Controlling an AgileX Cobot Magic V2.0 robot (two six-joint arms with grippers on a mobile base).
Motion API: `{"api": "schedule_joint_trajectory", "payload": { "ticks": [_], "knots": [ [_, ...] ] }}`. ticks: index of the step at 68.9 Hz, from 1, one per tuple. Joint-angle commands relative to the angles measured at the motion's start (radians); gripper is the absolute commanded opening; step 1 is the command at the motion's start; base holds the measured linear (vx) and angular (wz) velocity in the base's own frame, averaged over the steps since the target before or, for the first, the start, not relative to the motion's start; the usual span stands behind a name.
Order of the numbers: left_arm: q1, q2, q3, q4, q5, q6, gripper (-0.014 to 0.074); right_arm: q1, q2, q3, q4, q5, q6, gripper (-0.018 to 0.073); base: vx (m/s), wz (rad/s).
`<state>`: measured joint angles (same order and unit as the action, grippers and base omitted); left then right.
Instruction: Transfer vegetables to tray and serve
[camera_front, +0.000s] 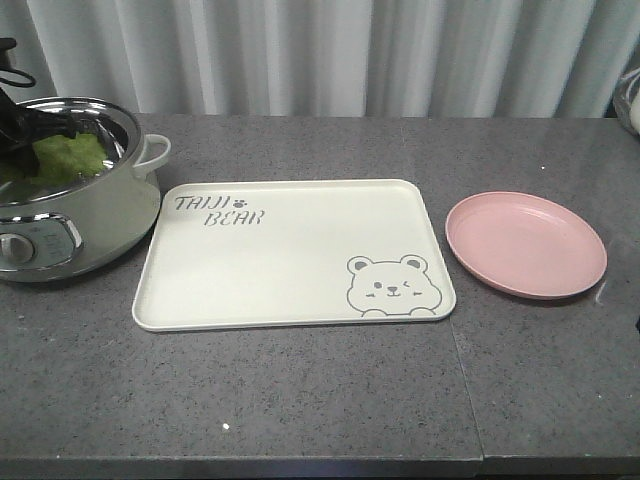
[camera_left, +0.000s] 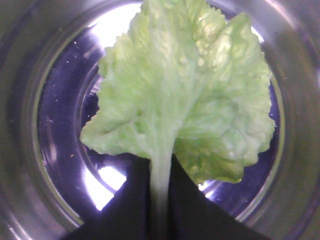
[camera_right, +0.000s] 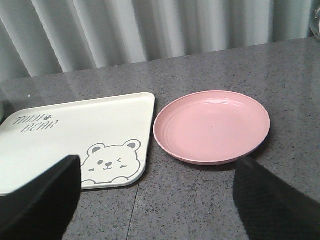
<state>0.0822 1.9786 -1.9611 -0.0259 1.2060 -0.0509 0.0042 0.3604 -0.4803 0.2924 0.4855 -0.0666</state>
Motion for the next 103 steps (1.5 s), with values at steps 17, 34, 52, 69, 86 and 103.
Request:
{"api": "schedule_joint_trajectory", "payload": {
  "ticks": [17,34,52,69,86,103],
  "knots": [
    [0.007,-0.217,-0.026,-0.004,-0.062,-0.008,-0.0008,-0.004,0.031,-0.048,0.037,-0.129,-0.013,0.0592,0.00,0.00],
    [0.007,-0.342,-0.026,-0.042,-0.074,-0.008,-0.0008,-0.004,0.207,-0.193,0.314,-0.092,-0.256,0.0592,0.00,0.00],
    [-0.008,-0.403,-0.026,-0.328,-0.101,0.066,-0.0008,-0.004,0.480,-0.341,0.982,0.002,-0.790,0.0592,0.00,0.00],
    [-0.100,-0.402,-0.026,-0.398,-0.105,0.109,-0.0008,-0.004,0.730,-0.435,1.493,0.317,-1.132,0.0592,0.00,0.00],
    [-0.227,-0.399,-0.026,-0.398,-0.116,0.127,-0.0008,-0.004,0.914,-0.607,1.496,0.483,-1.127,0.0592,0.00,0.00],
    [-0.346,-0.399,-0.026,-0.398,-0.197,0.127,-0.0008,-0.002,1.039,-0.792,1.496,0.494,-1.113,0.0592,0.00,0.00]
  ]
}}
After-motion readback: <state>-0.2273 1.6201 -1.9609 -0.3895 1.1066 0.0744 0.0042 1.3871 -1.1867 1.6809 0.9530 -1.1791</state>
